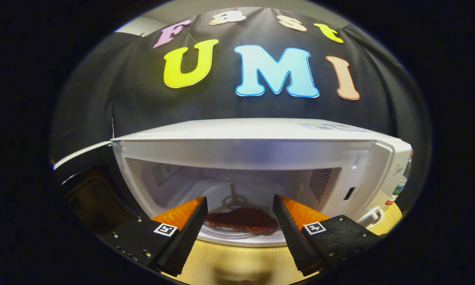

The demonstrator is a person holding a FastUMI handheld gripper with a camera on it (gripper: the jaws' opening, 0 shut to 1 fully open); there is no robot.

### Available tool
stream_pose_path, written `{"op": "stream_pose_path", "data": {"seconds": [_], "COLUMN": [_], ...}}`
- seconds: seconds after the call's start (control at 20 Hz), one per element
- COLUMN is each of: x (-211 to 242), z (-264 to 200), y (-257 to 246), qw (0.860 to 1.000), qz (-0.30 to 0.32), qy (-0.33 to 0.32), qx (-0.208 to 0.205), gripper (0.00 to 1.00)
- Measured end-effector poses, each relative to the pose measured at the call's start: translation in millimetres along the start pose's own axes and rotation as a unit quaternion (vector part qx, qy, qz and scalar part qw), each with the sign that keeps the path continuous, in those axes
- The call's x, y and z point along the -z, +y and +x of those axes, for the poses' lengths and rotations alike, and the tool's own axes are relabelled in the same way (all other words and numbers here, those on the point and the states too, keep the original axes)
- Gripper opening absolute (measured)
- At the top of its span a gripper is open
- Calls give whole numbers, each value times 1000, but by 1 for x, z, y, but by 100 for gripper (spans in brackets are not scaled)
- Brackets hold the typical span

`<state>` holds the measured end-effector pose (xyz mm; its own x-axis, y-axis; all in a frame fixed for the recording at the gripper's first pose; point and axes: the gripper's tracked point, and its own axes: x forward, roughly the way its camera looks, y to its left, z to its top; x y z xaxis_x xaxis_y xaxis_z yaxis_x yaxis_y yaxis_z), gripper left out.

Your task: Open the microwave, put the food inside, and close the microwave door.

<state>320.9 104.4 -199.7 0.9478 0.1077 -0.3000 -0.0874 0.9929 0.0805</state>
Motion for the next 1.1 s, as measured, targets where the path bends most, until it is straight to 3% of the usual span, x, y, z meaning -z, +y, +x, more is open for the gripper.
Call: {"op": "stream_pose_path", "data": {"seconds": [0.7,1.1], "x": [-58,-65], "z": [-205,-299], "y": [36,115], "qw": [996,983], "qz": [-3,-6], "qy": [-74,-90], "qx": [-55,-163], "gripper": [100,99]}}
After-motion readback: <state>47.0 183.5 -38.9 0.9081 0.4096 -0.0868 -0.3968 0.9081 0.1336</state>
